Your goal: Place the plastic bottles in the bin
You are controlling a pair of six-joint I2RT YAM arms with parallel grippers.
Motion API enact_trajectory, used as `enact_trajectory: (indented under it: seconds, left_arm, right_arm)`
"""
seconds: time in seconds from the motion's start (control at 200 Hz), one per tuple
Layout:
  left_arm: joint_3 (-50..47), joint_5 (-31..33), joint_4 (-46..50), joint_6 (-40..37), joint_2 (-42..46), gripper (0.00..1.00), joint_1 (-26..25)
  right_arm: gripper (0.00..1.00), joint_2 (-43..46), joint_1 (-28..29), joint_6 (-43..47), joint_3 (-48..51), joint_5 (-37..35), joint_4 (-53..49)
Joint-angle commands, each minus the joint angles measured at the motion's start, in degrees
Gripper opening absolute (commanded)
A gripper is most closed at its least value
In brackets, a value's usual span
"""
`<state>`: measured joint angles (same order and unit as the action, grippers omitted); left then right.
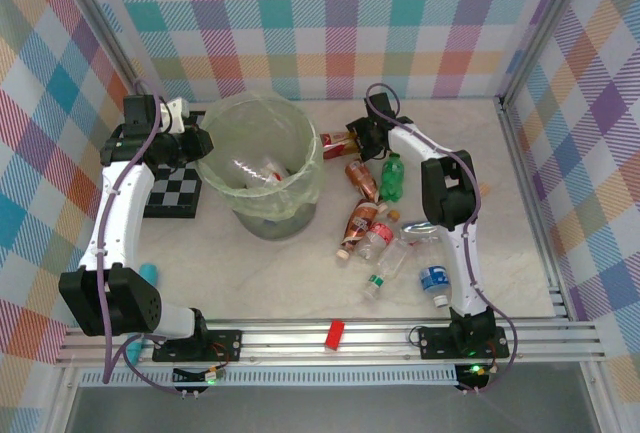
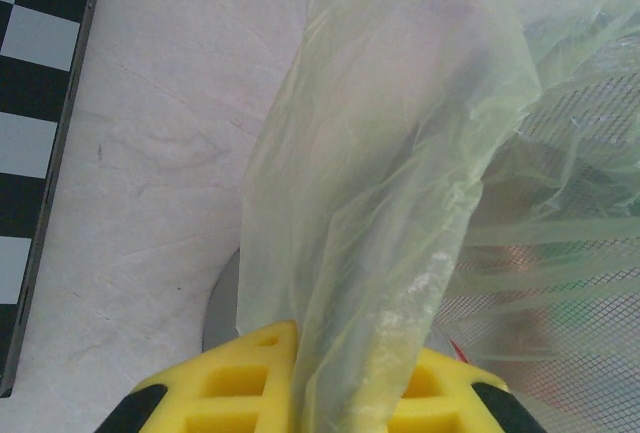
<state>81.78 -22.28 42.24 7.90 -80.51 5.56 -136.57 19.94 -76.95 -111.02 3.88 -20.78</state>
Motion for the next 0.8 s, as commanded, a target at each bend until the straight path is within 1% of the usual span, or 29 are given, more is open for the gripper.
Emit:
enact_trajectory:
  seconds: [0.0,0.135,0.365,0.38,0.4,0.435,0.66,0.77,0.795]
  left_arm:
    - [-1.29,-3.18,-0.31,0.89,0.29,0.0,0.68]
    - [-1.53,-4.44,-0.78,1.46,0.12,0.0,0.16]
    - [-1.27,-5.71,-0.86,2.12,-0.6,0.0,-1.77]
    - [-1.28,-5.78,-0.84,2.12,-0.59,0.0,-1.92]
    - [-1.23,-5.84,-0.78,2.12,-0.67,0.0,-2.16]
    - [-1.14,-6.14,-0.6,2.12,-0.86,0.0,-2.5]
    - [-1.03,-7.57,-0.35,1.94,-1.44,0.0,-5.0]
    - [-1.05,-8.14,-0.41,2.12,-2.1,0.0,-6.36]
    - [-1.07,-8.09,-0.34,2.12,-2.25,0.01,-6.64]
  right_arm:
    - [0.61,3.92,-0.21,2.18,-1.6,0.86,0.9]
    - [0.61,7.42,-0.54,3.91,-1.92,1.04,0.57]
    - [0.57,15.72,-1.59,9.54,-1.97,1.68,-0.6]
    - [0.56,16.4,-1.61,10.21,-1.97,1.74,-0.78]
    - [0.53,17.4,-1.66,11.04,-1.84,1.74,-0.97]
    - [0.52,19.25,-1.79,12.8,-1.77,1.67,-1.56]
    - [0.5,29.05,-1.85,23.23,-0.89,1.65,-5.72]
    - [0.51,34.72,-1.68,27.67,2.48,1.26,-3.13]
    - [0.49,36.0,-1.54,28.5,3.35,0.74,-2.51]
